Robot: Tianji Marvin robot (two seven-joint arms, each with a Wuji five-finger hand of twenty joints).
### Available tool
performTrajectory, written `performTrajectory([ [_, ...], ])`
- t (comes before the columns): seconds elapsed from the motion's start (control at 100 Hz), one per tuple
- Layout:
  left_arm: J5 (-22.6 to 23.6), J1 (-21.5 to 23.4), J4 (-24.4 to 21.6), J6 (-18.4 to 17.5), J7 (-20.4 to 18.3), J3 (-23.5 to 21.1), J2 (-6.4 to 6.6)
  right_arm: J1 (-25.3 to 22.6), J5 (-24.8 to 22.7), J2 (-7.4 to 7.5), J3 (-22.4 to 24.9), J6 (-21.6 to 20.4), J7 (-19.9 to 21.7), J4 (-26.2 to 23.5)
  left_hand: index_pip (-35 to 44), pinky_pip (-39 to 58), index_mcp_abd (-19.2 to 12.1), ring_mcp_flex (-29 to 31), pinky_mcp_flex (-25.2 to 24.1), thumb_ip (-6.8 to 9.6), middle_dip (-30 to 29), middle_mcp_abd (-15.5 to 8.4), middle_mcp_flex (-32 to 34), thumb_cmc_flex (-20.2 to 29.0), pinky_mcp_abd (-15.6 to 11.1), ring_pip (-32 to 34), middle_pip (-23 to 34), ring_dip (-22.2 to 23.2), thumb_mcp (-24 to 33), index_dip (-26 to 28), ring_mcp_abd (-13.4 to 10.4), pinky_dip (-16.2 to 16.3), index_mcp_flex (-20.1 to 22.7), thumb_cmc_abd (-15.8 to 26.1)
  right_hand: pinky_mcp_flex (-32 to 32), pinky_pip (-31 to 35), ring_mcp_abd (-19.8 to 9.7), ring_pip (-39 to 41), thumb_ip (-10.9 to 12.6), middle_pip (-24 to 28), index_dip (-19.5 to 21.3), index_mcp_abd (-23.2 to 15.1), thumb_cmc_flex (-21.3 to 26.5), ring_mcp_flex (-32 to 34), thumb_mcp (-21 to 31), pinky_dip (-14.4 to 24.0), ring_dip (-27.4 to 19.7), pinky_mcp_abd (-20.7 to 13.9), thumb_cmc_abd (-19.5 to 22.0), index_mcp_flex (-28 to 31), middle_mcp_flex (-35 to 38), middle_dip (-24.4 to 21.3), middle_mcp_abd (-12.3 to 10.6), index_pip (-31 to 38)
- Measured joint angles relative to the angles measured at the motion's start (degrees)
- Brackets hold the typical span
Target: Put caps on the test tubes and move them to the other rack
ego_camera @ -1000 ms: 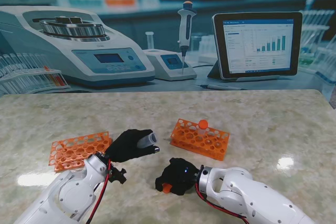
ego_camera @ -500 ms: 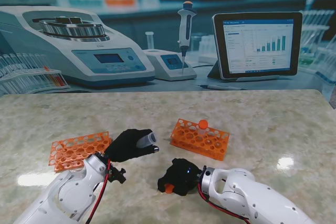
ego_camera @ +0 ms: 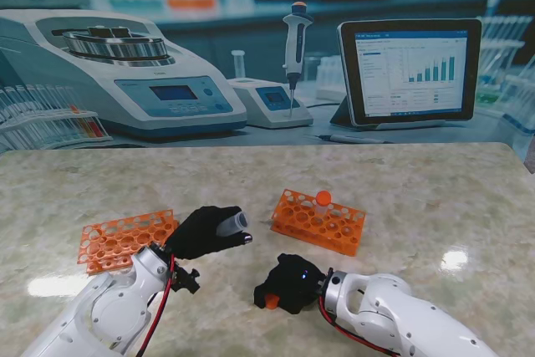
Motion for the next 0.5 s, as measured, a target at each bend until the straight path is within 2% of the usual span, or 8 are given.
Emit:
performTrajectory([
  [0.14,0.04,-0.08,0.01,0.01,0.14,0.15,0.0,-0.25,-0.17,0.0,0.41,0.04,-0.38,0.0,0.0,0.0,0.0,0.0,0.0,0.0,0.0,-0.01,0.0,0.0,0.0,0.0,0.0,0.0,0.0,0.0,0.0,0.0,0.0,0.0,-0.18,0.0,0.0,0.0,0.0,-0.04,0.01,-0.01,0.0,0.0,0.02,-0.01,0.01,0.0,0.0,0.01,0.0,0.0,0.0,0.0],
  [0.5,0.01,-0.42,0.11,0.05,0.18,0.33,0.0,0.18,-0.38,0.21,0.57,-0.34,2.42,-0.73,0.0,0.0,0.0,0.0,0.0,0.0,0.0,-0.02,0.0,0.0,0.0,0.0,0.0,0.0,0.0,0.0,0.0,0.0,0.0,0.0,-2.54,0.0,0.01,-0.06,0.05,-0.6,-0.49,-0.95,-0.8,-1.31,0.54,-0.02,0.01,0.0,0.13,-0.15,-1.04,0.66,0.0,-0.2],
])
